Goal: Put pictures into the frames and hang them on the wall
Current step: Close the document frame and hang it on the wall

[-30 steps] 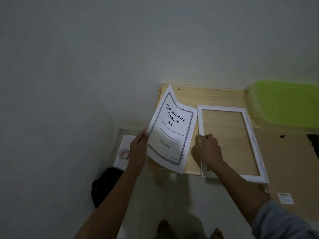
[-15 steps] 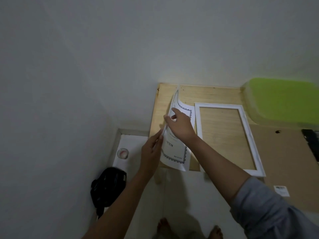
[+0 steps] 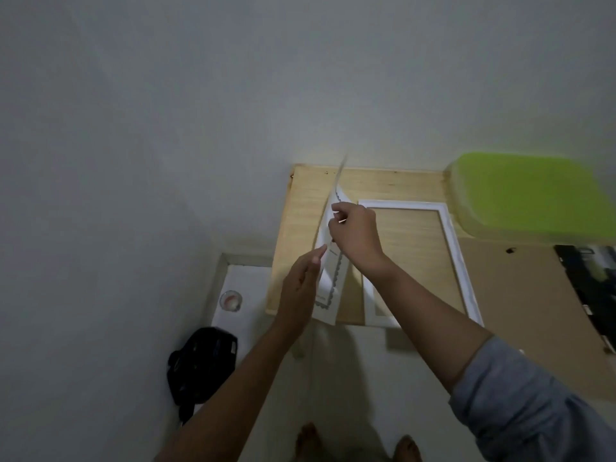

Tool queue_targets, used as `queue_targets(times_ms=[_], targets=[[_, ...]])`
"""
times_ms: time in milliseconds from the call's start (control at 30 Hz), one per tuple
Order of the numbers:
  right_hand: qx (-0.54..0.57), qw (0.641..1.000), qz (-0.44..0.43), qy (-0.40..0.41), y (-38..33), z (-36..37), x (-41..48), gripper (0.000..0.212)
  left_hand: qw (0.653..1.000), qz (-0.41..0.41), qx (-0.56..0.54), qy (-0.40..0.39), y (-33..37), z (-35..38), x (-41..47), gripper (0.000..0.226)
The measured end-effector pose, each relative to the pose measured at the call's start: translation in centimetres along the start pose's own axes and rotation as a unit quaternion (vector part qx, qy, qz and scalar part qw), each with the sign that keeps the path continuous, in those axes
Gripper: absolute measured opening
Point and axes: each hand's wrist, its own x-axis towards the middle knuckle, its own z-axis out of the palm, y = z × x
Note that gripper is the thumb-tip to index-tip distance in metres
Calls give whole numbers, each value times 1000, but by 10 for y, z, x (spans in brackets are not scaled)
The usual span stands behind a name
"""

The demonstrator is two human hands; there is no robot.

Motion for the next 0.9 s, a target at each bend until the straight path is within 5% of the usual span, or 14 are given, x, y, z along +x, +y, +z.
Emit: queue_targets(times_ms=[233,433,567,767,900], targets=[[94,995,29,28,37,-81,2,35,997,-25,-35,-69,36,59,5,28],[86,993,67,47,122,-140,-8,33,985,-2,153,-84,2,142,11,40],[42,991,113,51,176,-157,-18,24,931,20,341,-127,-42,173,7,49],[-106,988,109,-21,241,-167,-20,4,806,61,551,-207,-66,199,8,59],[-105,990,56,-72,251,-172,-28,42,779,70,581,-226,-66,215,14,79]])
